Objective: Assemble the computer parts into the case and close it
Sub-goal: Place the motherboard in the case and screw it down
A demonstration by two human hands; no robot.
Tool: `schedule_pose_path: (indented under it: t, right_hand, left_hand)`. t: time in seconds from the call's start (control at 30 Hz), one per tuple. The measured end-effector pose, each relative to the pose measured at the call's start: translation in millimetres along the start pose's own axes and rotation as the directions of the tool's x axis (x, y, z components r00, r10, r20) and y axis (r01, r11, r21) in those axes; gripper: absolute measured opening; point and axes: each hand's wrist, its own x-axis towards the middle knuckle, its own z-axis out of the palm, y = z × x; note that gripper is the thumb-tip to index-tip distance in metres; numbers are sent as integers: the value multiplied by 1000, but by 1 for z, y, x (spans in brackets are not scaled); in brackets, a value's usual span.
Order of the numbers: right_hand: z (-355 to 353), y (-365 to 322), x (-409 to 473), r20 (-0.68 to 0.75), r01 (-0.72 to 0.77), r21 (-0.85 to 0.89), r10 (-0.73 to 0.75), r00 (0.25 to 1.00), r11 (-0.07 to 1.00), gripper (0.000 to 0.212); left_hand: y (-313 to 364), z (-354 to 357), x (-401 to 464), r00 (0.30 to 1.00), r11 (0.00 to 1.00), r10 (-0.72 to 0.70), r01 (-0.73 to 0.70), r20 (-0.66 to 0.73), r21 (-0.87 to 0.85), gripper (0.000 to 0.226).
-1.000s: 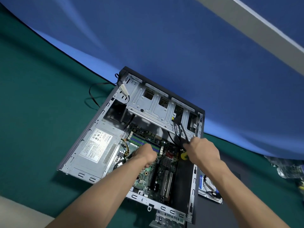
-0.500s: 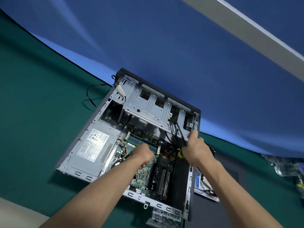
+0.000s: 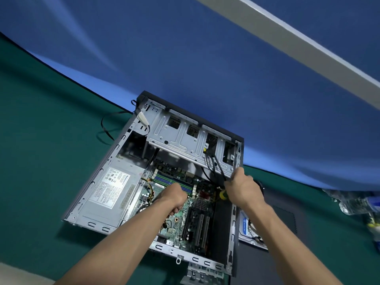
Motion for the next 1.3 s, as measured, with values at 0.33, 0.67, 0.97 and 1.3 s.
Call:
schedule_pose_path:
  t: [0.33, 0.67, 0.97, 1.3]
  right_hand:
    - [11, -14, -2, -15, -35, -132, 33, 999, 991, 45]
    - [1, -8, 5, 83, -71, -113, 81, 993, 991, 42]
    - [8, -10, 1, -34, 6, -287, -17, 999, 958, 29]
    - [-3, -9, 5, 168, -12, -127, 33, 985, 992, 45]
  left_hand:
    - [0, 0, -1, 1000, 1000, -21, 21, 6, 13, 23]
    - [0, -1, -2, 1000, 1000, -17, 17, -6, 19, 20]
    - [1, 0, -4, 1000, 999, -18, 17, 7, 28, 20]
    - [0, -2, -6, 1000, 1000, -8, 8, -2, 16, 21]
